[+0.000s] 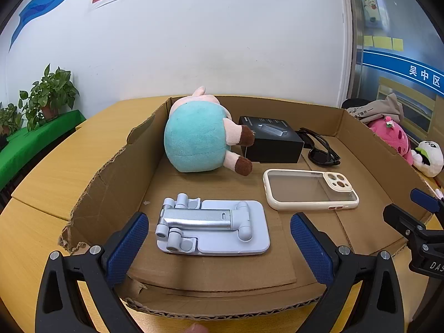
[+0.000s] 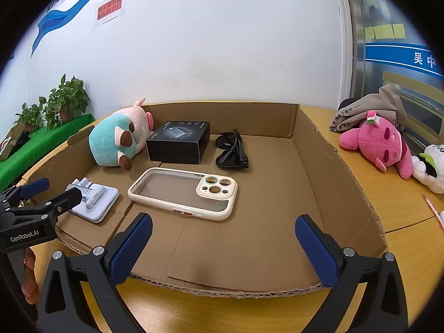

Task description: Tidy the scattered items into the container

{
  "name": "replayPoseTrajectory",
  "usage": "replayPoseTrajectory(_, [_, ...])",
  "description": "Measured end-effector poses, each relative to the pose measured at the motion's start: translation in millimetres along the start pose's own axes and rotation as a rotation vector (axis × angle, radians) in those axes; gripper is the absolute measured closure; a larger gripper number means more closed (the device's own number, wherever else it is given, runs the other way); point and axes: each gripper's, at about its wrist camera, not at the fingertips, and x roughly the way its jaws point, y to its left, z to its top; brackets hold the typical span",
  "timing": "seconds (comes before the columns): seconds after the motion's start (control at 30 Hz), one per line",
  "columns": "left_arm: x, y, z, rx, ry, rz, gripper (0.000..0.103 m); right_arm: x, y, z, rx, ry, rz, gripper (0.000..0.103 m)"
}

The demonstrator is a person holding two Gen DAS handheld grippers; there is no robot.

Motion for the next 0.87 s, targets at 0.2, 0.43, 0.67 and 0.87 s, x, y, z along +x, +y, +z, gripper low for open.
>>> replayPoseTrajectory(0.2, [-0.5, 0.3, -0.5, -0.001, 0.0, 0.0, 0.0, 0.0, 0.1, -0.1, 0.0, 0.0, 0.0, 0.001])
replayPoseTrajectory(0.43, [-0.3, 0.4, -0.4, -0.002, -0.001, -0.001, 0.0, 0.0, 0.2, -0.1, 0.0, 0.0, 0.0, 0.001])
replayPoseTrajectory(0.67, [-0.7, 0.1, -0.9, -0.001, -0.002, 0.005, 0.0, 0.1, 0.4, 0.0, 0.0, 0.0, 0.0, 0.001])
replayPoseTrajectory(0.87, [-0.1, -0.1, -0.9, -0.001, -0.002, 0.008, 0.0, 0.1, 0.2, 0.1, 0.0, 0.0, 0.0, 0.001])
